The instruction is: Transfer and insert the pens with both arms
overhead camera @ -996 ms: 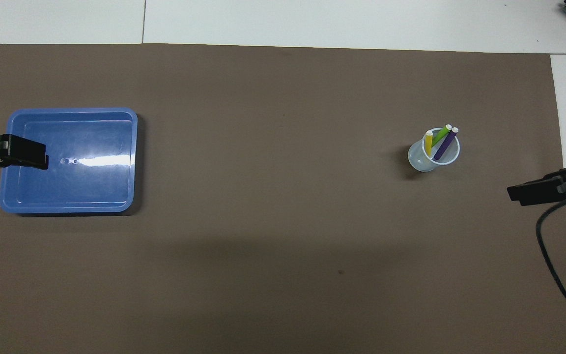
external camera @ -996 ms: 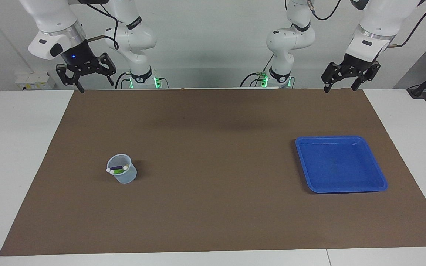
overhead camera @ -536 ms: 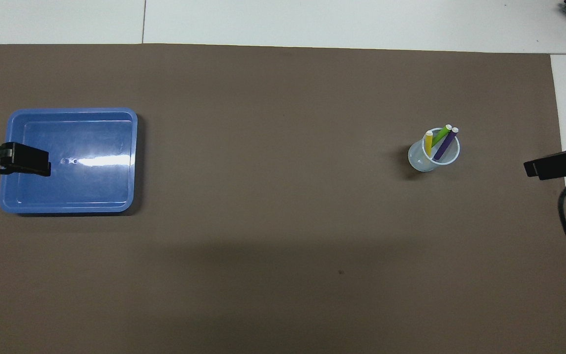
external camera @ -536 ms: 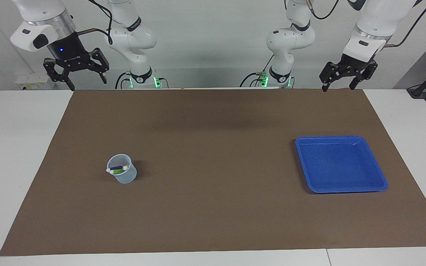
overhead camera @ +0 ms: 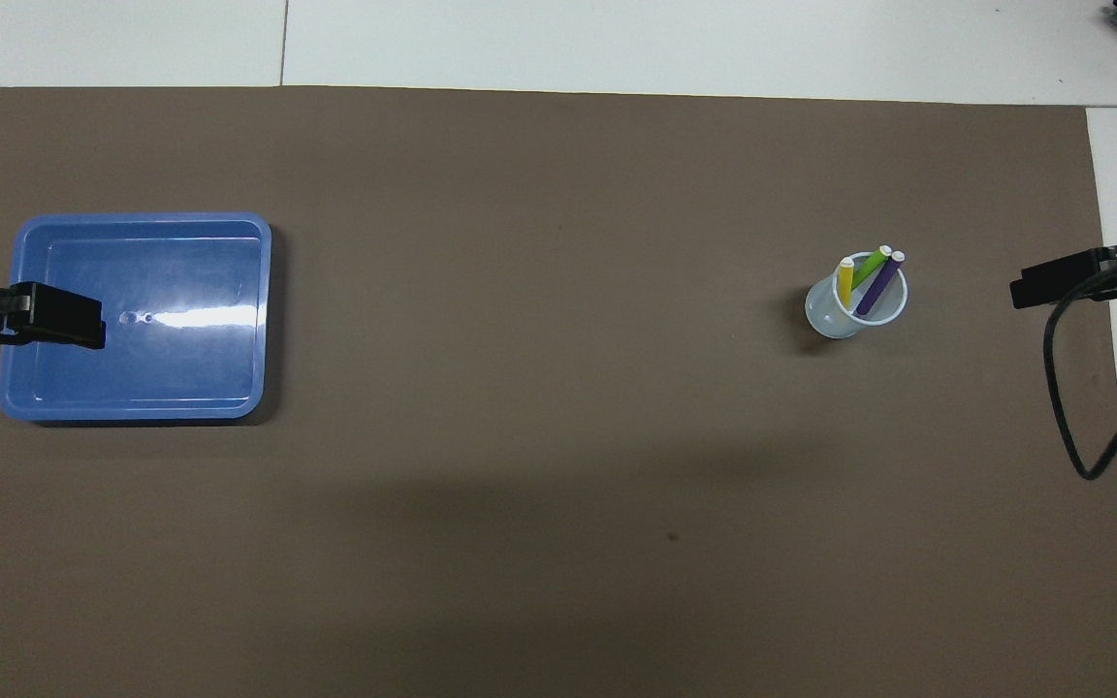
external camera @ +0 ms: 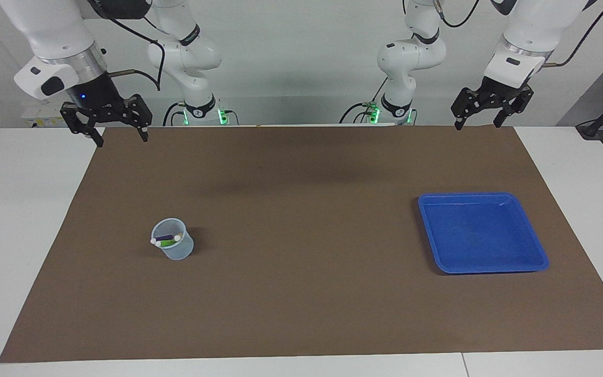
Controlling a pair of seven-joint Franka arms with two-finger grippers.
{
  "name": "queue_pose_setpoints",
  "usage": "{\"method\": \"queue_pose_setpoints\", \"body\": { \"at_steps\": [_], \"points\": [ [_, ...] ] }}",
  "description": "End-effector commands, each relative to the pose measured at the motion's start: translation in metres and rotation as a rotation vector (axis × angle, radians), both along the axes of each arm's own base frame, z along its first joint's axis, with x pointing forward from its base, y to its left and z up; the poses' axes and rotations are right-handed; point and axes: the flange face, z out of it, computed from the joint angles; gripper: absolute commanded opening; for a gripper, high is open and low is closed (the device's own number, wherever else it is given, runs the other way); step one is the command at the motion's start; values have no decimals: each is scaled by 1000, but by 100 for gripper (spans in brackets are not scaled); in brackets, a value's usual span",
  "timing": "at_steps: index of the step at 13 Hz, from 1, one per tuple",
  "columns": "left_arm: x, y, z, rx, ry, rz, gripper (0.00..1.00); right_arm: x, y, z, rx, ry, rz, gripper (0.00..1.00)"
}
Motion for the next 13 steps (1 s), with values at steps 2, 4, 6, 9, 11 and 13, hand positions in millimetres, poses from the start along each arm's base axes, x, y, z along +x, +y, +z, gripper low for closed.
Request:
{"method": "queue_pose_setpoints", "body": {
  "at_steps": [2,4,6,9,11,13],
  "points": [
    [-9,7,1,17,3,3,100,-2,-1,-8,-27,5,-18,100],
    [-8,7,0,17,4,3,100,-2,2,-6,-27,1,-15,100],
    [-9,6,1,17,3,0,100,-4,1,-3,-25,-4,-15,100],
    [-9,7,1,17,3,3,100,-5,18,-2,-27,-1,8,100],
    [-9,7,1,17,3,3,100,-4,21,0,-28,-1,14,100],
    [-9,7,1,17,3,1,100,-7,15,1,-28,13,4,100]
  ]
}}
